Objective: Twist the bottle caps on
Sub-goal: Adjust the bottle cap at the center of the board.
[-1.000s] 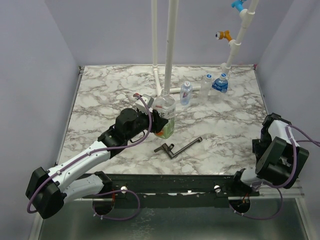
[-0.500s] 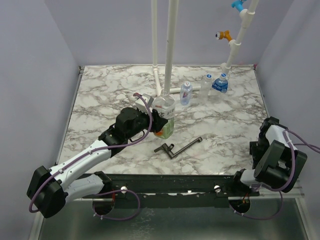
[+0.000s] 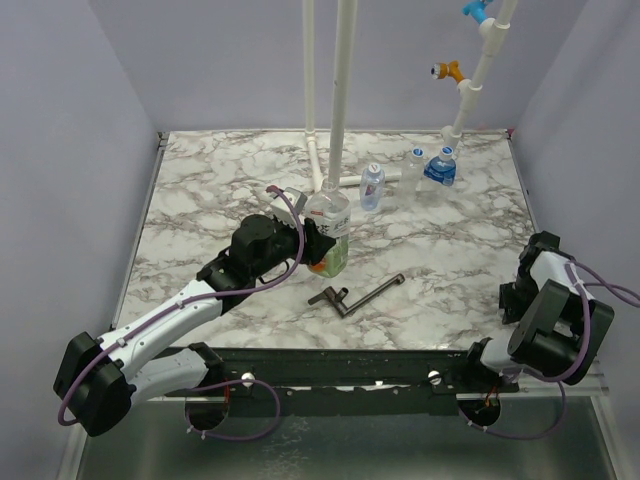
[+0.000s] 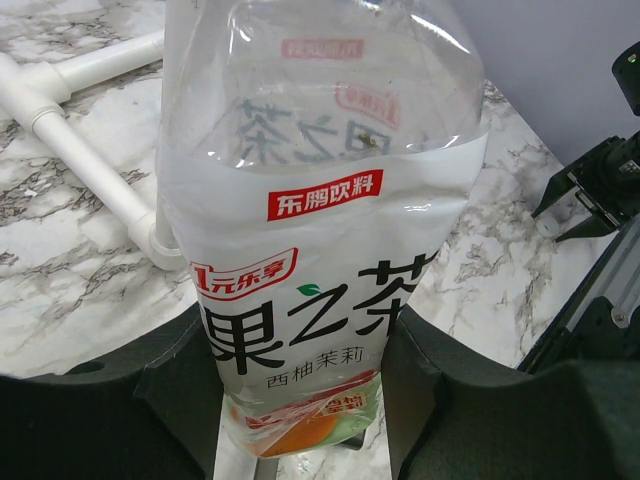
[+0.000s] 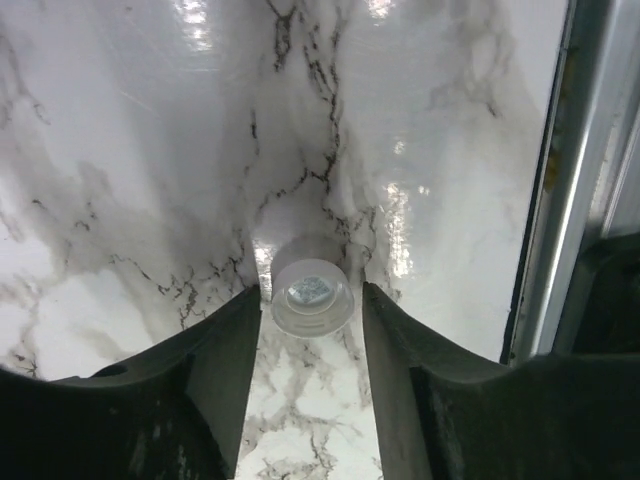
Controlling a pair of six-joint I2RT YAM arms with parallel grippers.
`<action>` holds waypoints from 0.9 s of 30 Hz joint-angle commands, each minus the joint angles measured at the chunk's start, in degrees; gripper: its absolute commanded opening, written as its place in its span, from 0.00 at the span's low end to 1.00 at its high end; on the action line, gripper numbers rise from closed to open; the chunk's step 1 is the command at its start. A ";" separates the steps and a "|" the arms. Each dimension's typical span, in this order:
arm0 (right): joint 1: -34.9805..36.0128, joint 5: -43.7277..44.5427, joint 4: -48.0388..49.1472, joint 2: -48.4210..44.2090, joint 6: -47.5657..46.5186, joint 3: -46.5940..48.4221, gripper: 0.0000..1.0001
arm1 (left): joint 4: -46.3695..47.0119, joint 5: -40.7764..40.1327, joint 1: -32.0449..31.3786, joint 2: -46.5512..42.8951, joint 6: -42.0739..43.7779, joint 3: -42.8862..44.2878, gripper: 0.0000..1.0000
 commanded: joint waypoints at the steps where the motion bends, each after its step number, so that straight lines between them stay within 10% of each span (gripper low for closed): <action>1: -0.55 -2.59 12.56 5.06 -1.98 -4.90 0.48 | 1.10 0.93 0.56 -0.66 0.03 0.10 0.00; 8: 4.00 -7.34 19.50 4.82 -8.36 -4.64 0.29 | 0.95 0.49 0.76 0.21 0.21 0.75 0.00; 20: 36.66 -9.91 19.89 22.48 -4.42 17.35 0.27 | 0.95 -1.15 2.14 2.19 0.21 1.08 0.00; 27: 40.12 -17.88 24.06 21.74 -5.69 18.54 0.34 | 0.86 -0.30 3.13 2.14 0.21 0.40 0.00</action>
